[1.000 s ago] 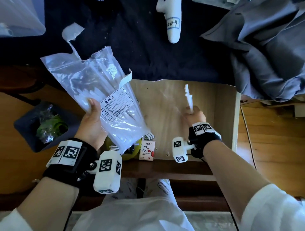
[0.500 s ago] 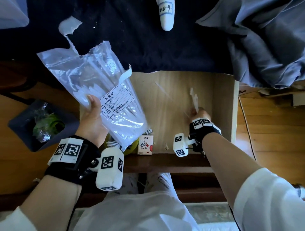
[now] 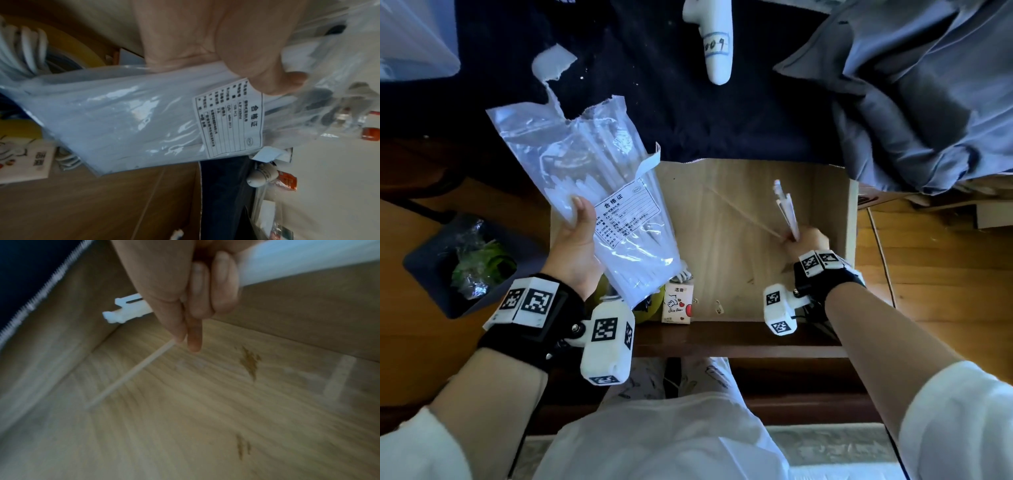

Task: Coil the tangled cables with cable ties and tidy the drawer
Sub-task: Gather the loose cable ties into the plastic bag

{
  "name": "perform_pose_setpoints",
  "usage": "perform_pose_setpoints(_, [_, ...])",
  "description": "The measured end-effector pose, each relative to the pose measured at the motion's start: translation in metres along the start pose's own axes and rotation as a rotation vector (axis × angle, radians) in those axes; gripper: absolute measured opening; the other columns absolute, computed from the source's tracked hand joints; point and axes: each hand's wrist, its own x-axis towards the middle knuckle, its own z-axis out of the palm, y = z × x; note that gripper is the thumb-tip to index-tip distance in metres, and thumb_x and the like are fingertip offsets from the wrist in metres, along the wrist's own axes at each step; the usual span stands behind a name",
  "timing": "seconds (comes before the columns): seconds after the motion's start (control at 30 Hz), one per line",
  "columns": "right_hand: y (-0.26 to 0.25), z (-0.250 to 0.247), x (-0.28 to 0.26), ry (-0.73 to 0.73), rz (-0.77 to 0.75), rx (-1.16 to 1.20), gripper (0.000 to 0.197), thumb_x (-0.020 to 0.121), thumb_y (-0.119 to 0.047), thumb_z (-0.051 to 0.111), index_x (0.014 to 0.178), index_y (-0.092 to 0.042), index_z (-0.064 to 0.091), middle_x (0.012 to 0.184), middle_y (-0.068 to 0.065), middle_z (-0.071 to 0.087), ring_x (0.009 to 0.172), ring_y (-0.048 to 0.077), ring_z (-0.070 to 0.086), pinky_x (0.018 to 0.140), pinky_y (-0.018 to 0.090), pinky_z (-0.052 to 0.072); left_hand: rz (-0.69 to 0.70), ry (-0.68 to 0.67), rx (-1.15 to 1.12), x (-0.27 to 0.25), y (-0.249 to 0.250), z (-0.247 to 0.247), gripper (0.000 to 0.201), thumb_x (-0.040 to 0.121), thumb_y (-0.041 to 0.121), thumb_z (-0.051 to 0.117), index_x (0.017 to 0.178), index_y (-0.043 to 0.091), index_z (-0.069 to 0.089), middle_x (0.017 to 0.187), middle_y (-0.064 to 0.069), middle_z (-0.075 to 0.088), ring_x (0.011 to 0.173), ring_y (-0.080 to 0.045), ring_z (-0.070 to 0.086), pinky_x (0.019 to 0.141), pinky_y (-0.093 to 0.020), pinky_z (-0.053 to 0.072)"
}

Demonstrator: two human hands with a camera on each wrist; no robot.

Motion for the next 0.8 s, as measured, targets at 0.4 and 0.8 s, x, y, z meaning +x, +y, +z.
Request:
perform_pose_setpoints(0.4, [0.007, -0.028, -0.056, 0.035, -0.144, 0.44, 0.009, 0.077, -0.019, 0.075, 0.085, -0.015, 0.073, 0.069, 0.0, 0.065, 0.046, 0.008, 0.061, 0.045, 0.022, 0.052, 0.059, -0.037, 0.044, -0.017, 0.025, 0.04, 0.05, 0.065, 0.062, 0.054, 0.096, 0.024, 0.064, 0.094, 0.005, 0.074, 0.098, -0.014, 0.068, 0.098, -0.049, 0.046])
perform_pose_setpoints(0.8, [-0.007, -0.019, -0.061, 0.077, -0.322, 0.43, 0.03, 0.097, -0.039, 0.038, 0.071, -0.024, 0.044, 0.055, -0.002, 0.054, 0.053, 0.017, 0.052, 0.064, 0.04, 0.048, -0.053, -0.082, 0.11, -0.016, 0.014, 0.019, 0.077, 0.051, 0.081, 0.063, 0.108, 0.028, 0.066, 0.123, -0.007, 0.065, 0.119, -0.023, 0.058, 0.107, -0.053, 0.036])
